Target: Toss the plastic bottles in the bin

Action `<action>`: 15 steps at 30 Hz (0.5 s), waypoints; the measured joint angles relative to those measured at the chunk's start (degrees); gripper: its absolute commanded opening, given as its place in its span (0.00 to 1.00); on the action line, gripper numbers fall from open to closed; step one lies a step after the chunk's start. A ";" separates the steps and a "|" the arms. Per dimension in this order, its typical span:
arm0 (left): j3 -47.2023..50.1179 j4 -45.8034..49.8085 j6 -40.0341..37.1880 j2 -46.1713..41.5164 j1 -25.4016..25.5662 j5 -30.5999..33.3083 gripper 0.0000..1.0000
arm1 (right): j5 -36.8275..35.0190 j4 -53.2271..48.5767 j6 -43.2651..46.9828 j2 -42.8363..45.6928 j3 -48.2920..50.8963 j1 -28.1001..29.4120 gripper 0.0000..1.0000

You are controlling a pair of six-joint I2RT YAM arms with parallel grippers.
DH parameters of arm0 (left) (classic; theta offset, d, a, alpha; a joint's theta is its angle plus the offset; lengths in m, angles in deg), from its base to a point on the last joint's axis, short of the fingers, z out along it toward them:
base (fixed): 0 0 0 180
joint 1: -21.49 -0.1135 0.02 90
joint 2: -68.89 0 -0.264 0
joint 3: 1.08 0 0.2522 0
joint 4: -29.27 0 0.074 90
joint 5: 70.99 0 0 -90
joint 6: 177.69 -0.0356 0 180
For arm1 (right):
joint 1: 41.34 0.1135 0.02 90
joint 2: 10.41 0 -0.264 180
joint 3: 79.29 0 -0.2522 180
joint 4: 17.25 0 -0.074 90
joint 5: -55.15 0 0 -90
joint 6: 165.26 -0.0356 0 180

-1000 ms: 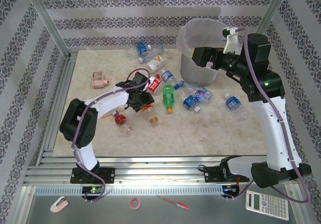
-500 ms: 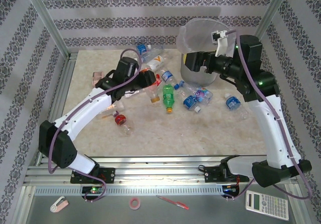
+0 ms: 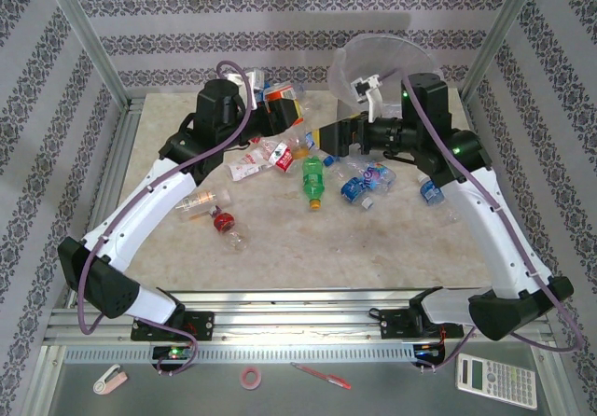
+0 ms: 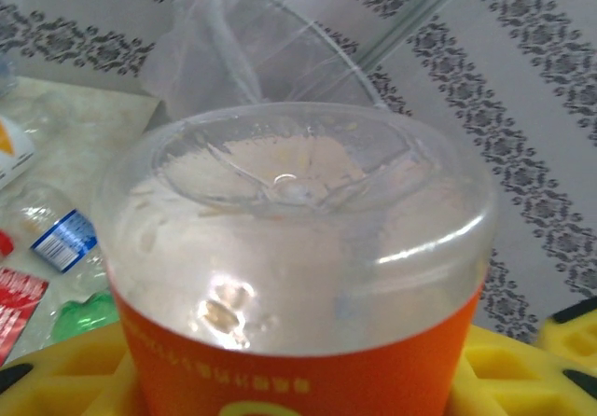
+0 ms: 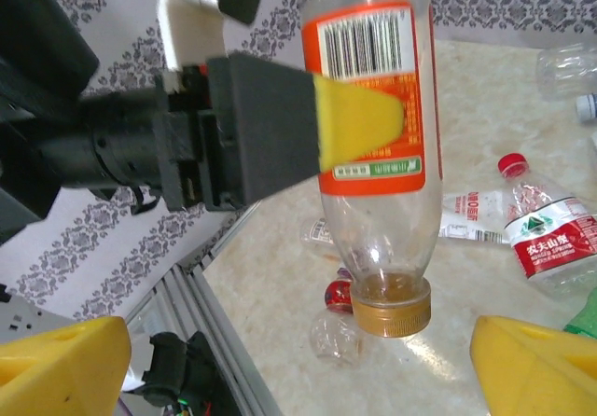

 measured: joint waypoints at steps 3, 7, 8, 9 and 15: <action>-0.44 -1.03 -0.15 0.00 0.00 -1.64 0.41 | 0.55 -0.33 0.46 -0.35 0.68 0.20 0.91; -0.46 -2.62 -0.17 0.00 0.04 -3.76 0.41 | 1.27 -0.66 1.36 -1.16 0.94 0.87 0.91; -0.46 -3.04 -0.17 0.00 0.04 -4.24 0.41 | 1.29 -0.66 1.57 -1.29 1.07 0.90 0.91; -0.46 -3.52 -0.15 0.00 0.07 -4.79 0.41 | 1.31 -0.66 1.73 -1.38 1.33 1.18 0.91; -0.74 -5.86 0.22 0.02 0.17 -8.66 0.39 | 1.27 -0.85 2.58 -2.29 2.62 1.25 0.90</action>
